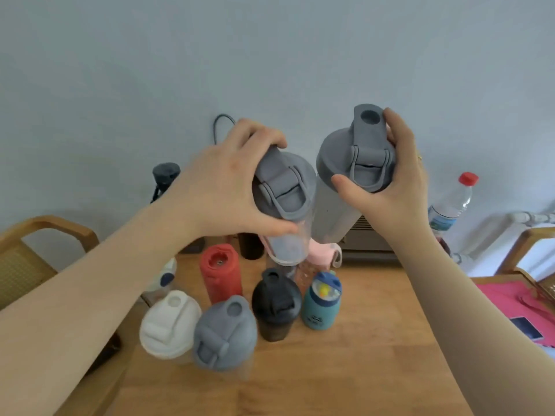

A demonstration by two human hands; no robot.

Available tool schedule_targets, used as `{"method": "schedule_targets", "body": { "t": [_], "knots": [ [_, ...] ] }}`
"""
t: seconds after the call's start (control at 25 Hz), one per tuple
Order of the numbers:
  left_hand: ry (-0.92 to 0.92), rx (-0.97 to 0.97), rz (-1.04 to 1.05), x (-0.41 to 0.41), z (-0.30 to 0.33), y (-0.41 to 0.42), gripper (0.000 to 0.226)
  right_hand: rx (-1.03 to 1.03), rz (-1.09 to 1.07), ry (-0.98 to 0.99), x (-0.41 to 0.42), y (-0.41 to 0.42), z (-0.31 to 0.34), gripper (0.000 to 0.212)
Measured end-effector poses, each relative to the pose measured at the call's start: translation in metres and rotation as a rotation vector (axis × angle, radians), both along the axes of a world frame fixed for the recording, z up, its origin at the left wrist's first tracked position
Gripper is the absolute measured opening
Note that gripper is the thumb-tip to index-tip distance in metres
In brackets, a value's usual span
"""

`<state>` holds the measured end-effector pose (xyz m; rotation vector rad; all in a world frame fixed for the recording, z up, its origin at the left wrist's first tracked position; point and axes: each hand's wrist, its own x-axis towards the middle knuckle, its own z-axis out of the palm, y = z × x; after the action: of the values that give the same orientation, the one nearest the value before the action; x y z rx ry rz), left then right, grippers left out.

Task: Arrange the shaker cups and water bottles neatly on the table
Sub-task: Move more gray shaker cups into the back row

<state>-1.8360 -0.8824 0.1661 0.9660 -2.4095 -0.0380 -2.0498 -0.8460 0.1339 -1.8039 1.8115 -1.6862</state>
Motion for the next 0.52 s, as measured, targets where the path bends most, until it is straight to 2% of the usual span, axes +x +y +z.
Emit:
{"method": "schedule_targets", "body": {
  "t": [0.32,0.52],
  "knots": [
    [-0.085,-0.004,0.128,0.101,0.004,-0.088,0.090,0.077,0.127,-0.207,0.087,-0.071,0.001,0.080],
    [-0.187,0.083,0.107,0.157,-0.025,-0.124,0.089,0.236,0.165,-0.188,0.136,-0.110,-0.031,0.082]
  ]
}}
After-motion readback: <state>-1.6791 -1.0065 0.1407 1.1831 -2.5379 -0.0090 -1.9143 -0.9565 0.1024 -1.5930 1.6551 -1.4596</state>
